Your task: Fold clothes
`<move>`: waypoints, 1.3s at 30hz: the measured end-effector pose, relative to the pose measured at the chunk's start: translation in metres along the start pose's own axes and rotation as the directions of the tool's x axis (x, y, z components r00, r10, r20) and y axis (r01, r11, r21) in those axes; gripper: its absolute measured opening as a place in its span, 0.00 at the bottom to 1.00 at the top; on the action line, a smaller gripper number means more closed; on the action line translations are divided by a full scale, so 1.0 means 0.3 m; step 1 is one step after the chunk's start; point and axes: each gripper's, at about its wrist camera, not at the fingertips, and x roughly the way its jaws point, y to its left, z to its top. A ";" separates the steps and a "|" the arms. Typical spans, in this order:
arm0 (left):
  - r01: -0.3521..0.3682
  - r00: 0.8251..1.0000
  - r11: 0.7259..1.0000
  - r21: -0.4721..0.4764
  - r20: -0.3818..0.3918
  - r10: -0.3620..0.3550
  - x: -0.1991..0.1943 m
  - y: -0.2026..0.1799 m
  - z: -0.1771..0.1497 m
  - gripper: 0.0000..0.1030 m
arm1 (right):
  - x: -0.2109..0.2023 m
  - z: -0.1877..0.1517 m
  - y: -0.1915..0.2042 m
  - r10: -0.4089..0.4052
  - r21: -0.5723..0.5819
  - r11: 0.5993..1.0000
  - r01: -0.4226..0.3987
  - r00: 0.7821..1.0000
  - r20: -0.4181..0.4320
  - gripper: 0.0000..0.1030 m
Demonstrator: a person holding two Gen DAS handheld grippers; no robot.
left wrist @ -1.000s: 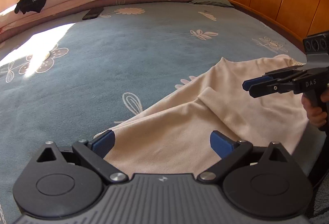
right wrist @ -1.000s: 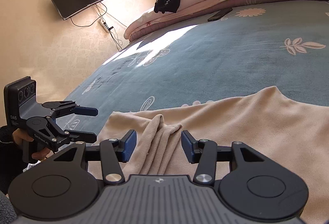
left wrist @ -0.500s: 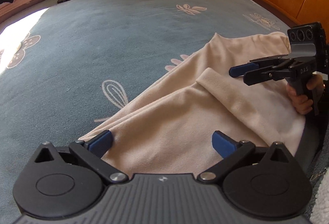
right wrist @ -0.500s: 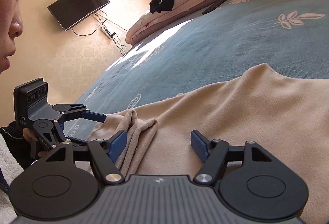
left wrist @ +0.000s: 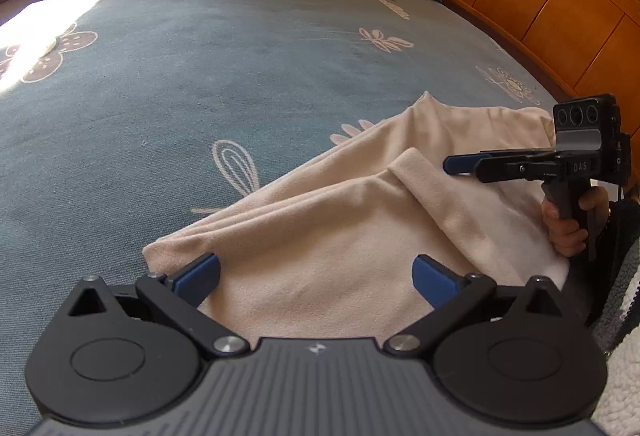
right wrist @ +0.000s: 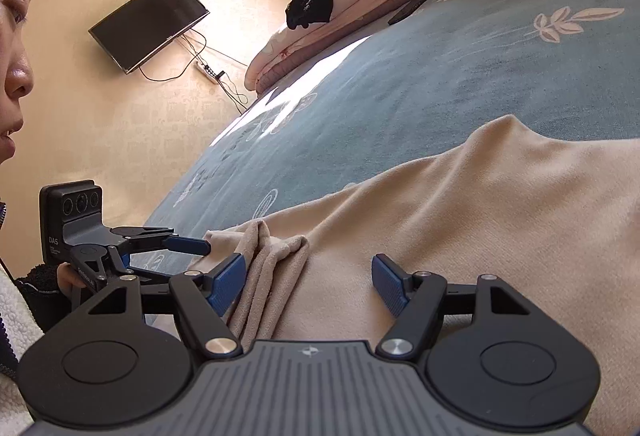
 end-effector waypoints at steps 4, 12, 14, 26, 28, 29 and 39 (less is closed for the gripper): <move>0.051 0.998 0.999 0.003 0.042 -0.051 -0.037 0.012 -0.014 0.99 | -0.005 0.083 0.012 0.016 0.108 0.994 -0.010 0.998 -0.054 0.72; -0.057 0.998 0.987 0.151 -0.001 0.058 0.025 -0.046 -0.078 0.99 | 0.258 0.383 0.287 0.247 -0.080 0.959 -0.273 0.938 -0.242 0.73; -0.050 0.999 0.988 0.144 0.009 0.049 0.020 -0.039 -0.085 0.99 | 0.393 0.394 0.376 0.252 -0.180 0.928 -0.327 0.905 -0.344 0.73; -0.045 0.994 0.986 0.163 0.101 0.028 0.011 -0.030 -0.134 0.99 | 0.780 0.275 0.424 0.273 -0.116 0.888 -0.445 0.713 -0.646 0.73; -0.037 0.994 0.986 0.160 0.108 0.020 0.006 -0.025 -0.138 0.99 | 0.799 0.258 0.420 0.271 -0.099 0.889 -0.447 0.688 -0.673 0.73; -0.035 0.994 0.987 0.157 0.109 0.018 0.006 -0.023 -0.138 0.99 | 0.810 0.251 0.426 0.274 -0.097 0.885 -0.455 0.678 -0.682 0.76; -0.074 0.992 0.986 0.150 0.108 0.058 0.013 -0.052 -0.114 0.99 | 0.800 0.296 0.489 0.291 -0.076 0.910 -0.407 0.758 -0.583 0.80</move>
